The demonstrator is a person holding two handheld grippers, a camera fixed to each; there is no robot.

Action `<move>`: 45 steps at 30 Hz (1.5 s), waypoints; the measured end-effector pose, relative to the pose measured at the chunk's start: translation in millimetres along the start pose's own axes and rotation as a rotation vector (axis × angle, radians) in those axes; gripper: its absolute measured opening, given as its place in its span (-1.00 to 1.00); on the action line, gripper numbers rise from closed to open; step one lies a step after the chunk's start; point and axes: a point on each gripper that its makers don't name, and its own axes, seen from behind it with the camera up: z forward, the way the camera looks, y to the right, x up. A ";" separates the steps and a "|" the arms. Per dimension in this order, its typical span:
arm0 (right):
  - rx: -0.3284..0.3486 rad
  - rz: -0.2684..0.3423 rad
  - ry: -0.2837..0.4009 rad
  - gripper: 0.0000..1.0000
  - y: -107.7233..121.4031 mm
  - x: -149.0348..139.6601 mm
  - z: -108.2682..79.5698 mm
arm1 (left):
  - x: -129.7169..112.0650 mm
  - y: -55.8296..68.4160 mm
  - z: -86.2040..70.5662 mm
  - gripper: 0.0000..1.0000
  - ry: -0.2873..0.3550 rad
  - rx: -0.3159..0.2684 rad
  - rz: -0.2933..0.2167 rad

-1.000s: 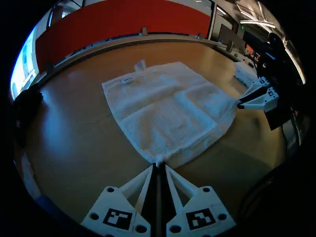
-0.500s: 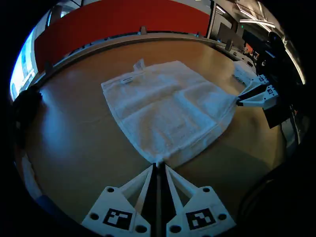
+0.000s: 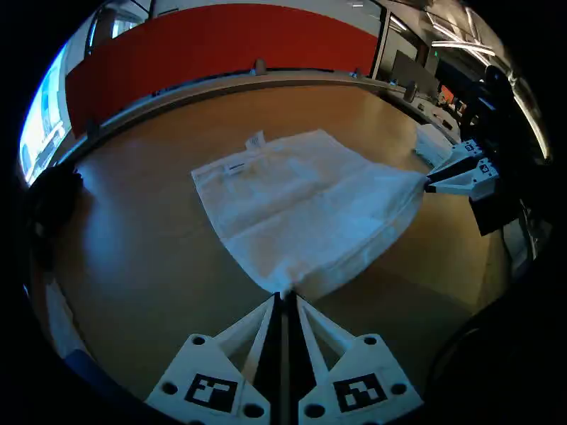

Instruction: Fold towel

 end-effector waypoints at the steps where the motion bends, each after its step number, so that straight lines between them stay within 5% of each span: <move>1: -0.001 -0.002 0.002 -0.82 -0.2 2.1 -2.1 | 1.8 0.4 -2.6 -0.89 0.003 -0.002 -0.005; 23: 0.008 -0.020 0.023 -0.83 -12.0 39.2 -47.5 | 33.9 4.5 -53.8 -0.89 0.053 -0.016 -0.064; 45: 0.027 -0.039 0.007 -0.83 -23.5 50.5 -72.2 | 42.9 19.1 -84.7 -0.89 0.066 -0.051 -0.092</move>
